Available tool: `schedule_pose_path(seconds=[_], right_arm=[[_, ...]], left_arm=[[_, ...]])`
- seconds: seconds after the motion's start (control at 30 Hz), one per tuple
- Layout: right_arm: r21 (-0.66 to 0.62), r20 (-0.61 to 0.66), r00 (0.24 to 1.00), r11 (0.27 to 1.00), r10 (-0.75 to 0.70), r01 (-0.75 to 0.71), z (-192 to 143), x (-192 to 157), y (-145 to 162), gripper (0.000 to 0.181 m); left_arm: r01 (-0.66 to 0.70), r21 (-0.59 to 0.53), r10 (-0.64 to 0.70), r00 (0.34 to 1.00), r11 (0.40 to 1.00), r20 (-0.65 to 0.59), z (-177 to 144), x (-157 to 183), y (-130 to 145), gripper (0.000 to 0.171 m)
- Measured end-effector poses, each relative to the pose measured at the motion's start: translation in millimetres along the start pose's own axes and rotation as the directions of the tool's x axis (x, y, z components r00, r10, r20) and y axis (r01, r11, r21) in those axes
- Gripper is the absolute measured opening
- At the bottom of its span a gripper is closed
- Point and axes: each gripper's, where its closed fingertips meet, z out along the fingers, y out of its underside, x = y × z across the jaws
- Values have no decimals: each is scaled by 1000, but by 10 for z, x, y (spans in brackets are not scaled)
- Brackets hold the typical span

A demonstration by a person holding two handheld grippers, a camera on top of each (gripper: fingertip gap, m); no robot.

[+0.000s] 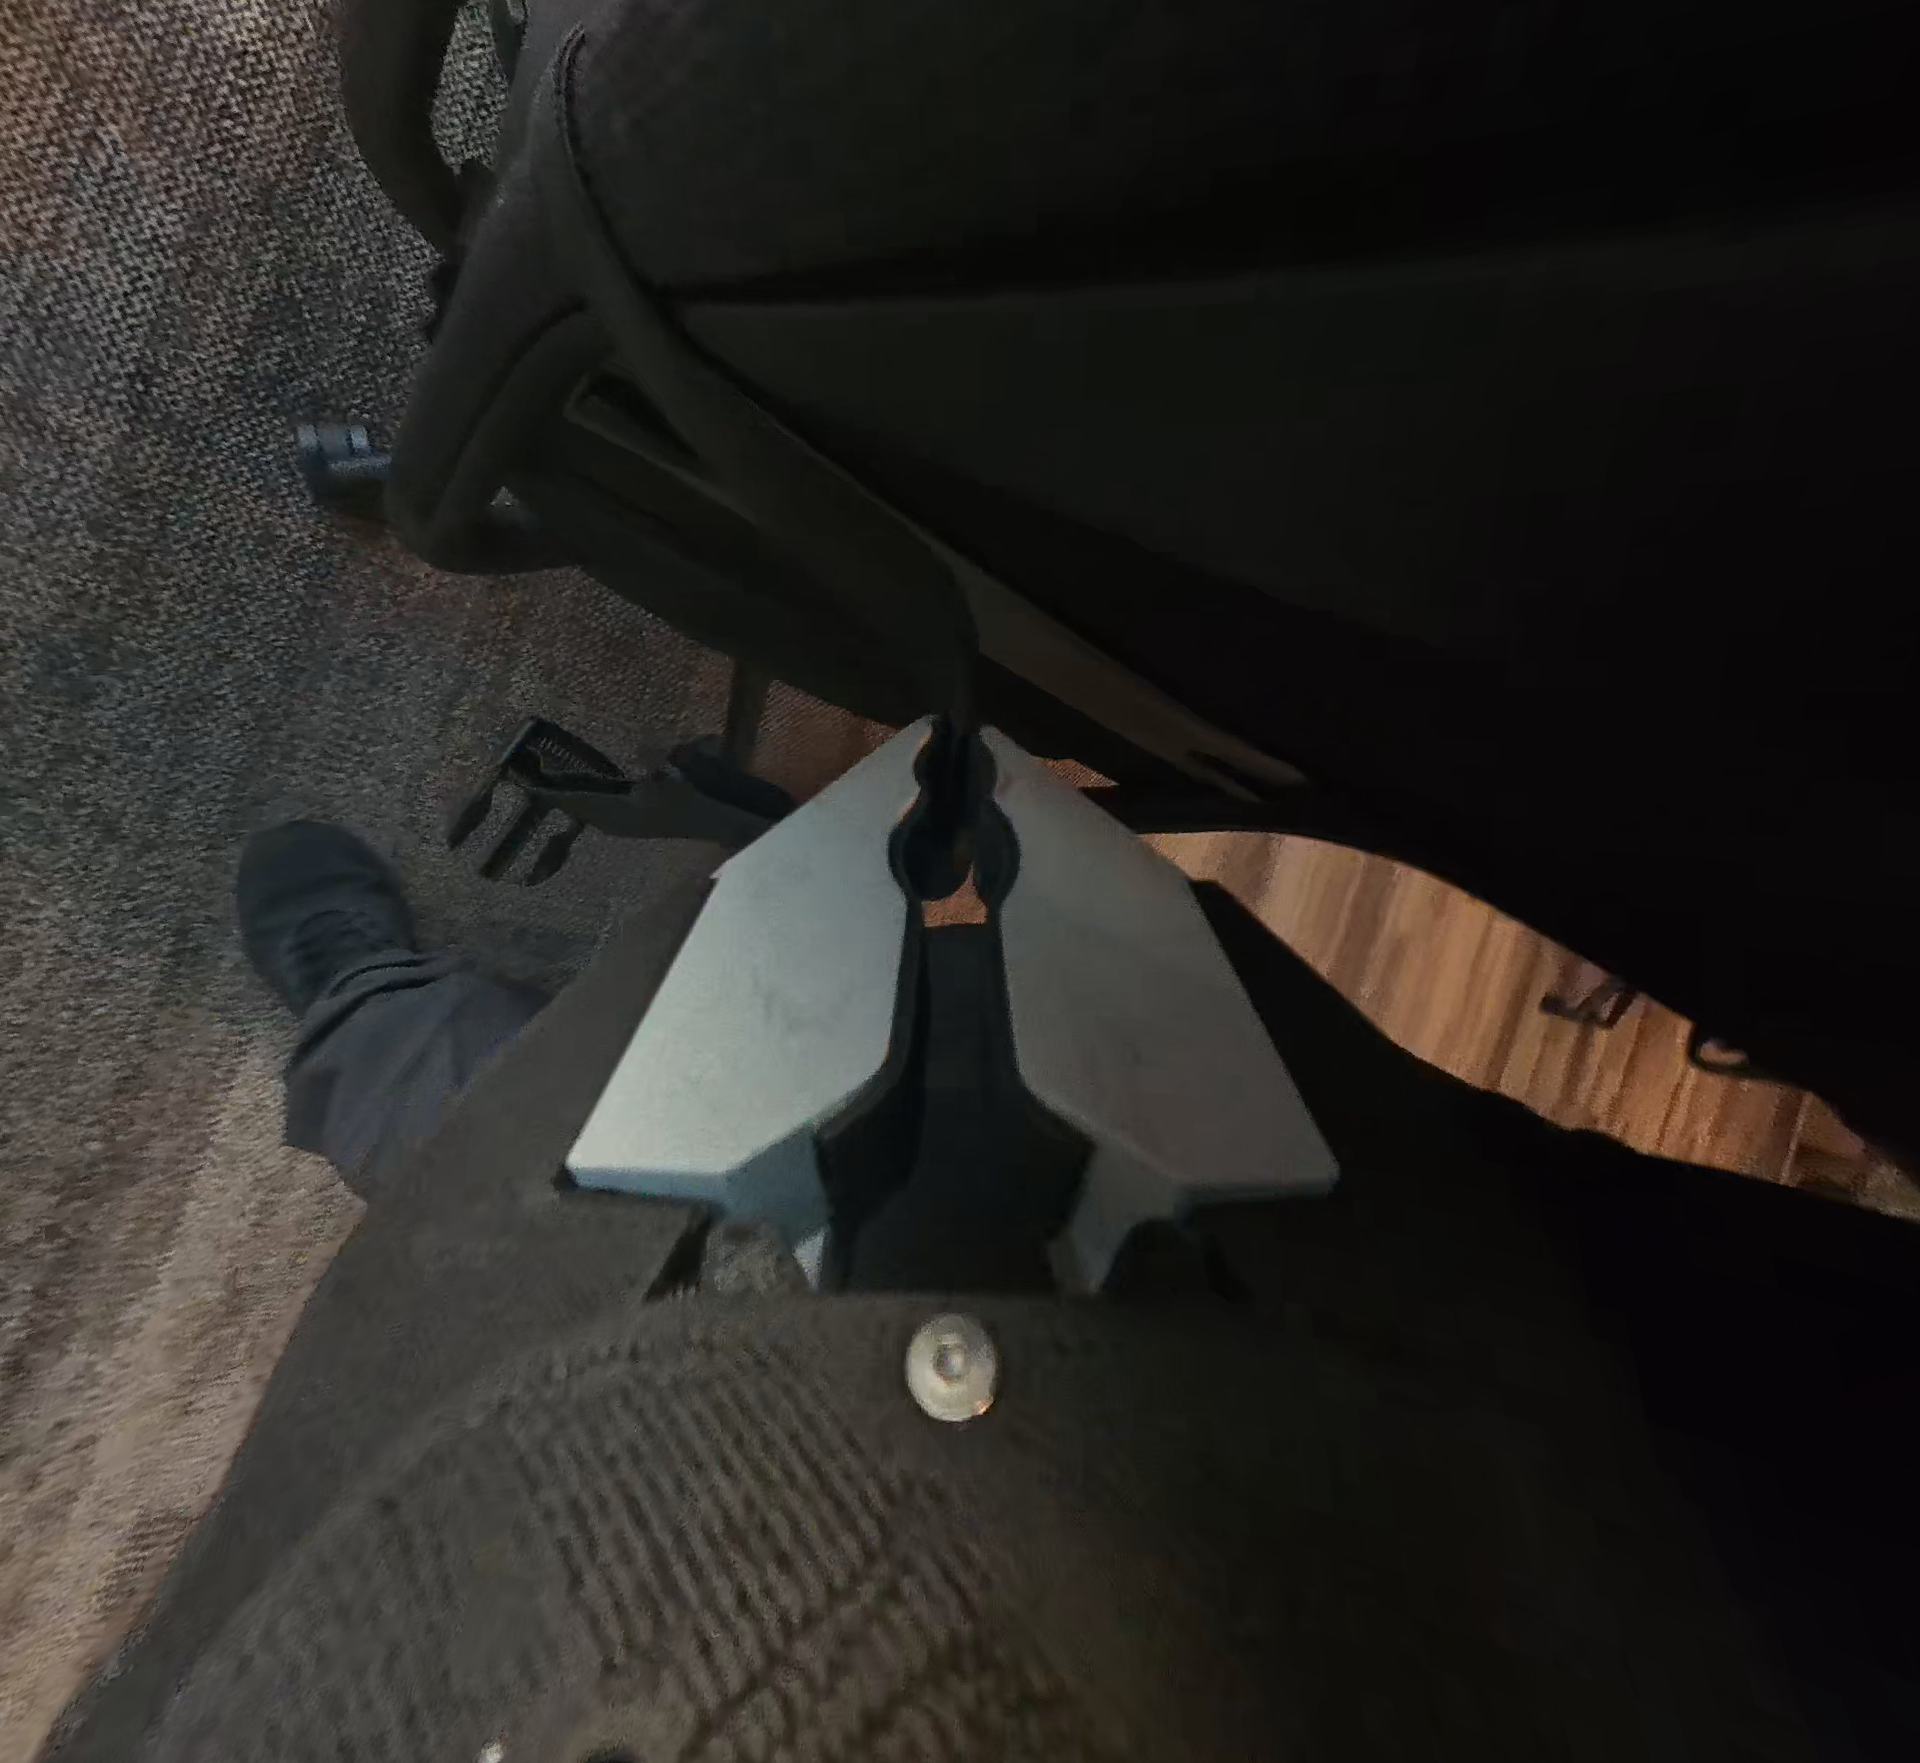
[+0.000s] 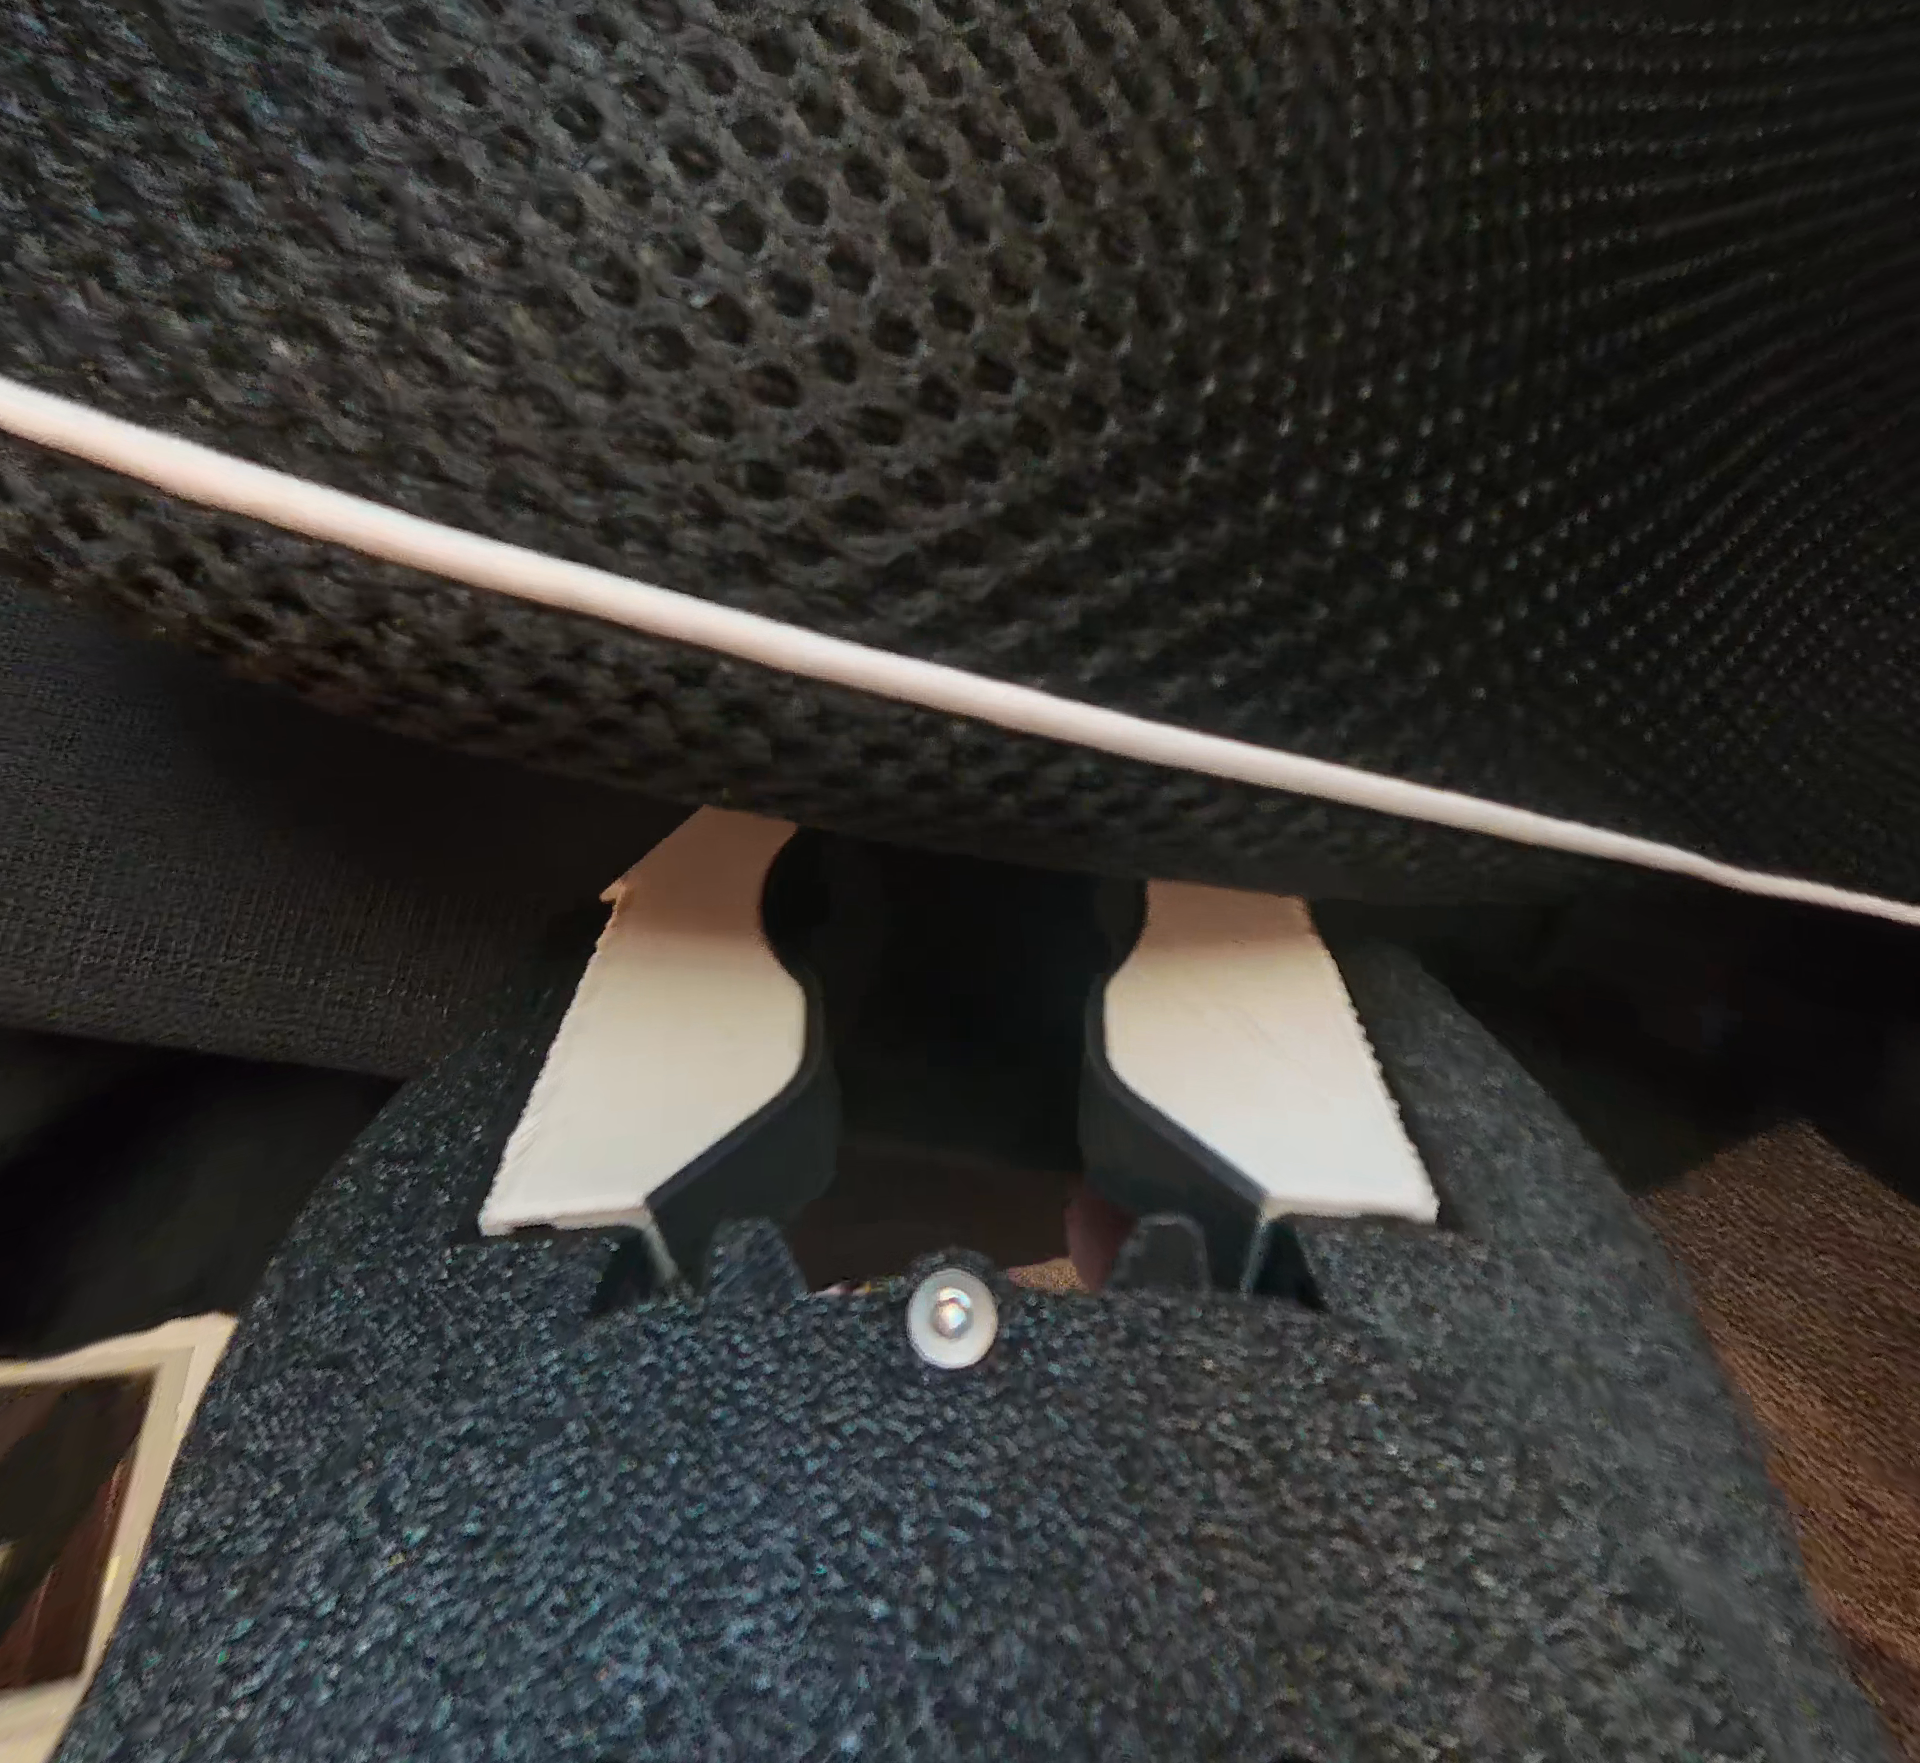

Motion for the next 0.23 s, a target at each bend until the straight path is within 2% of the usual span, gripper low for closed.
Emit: schedule_pose_path(seconds=[0.03,0.1,0.23], right_arm=[[-7,44,999,1000,-7,7,-24,-42,-5,36],[-28,117,993,1000,-7,10,-63,-114,-11,14],[-63,203,979,998,-18,32,-271,-247,11,2]], left_arm=[[21,11,-21,1000,1000,-4,22,29,-5,0],[53,37,-52,998,998,-21,57,92,-35,0],[88,2,-88,996,996,-13,99,123,-63,0]])
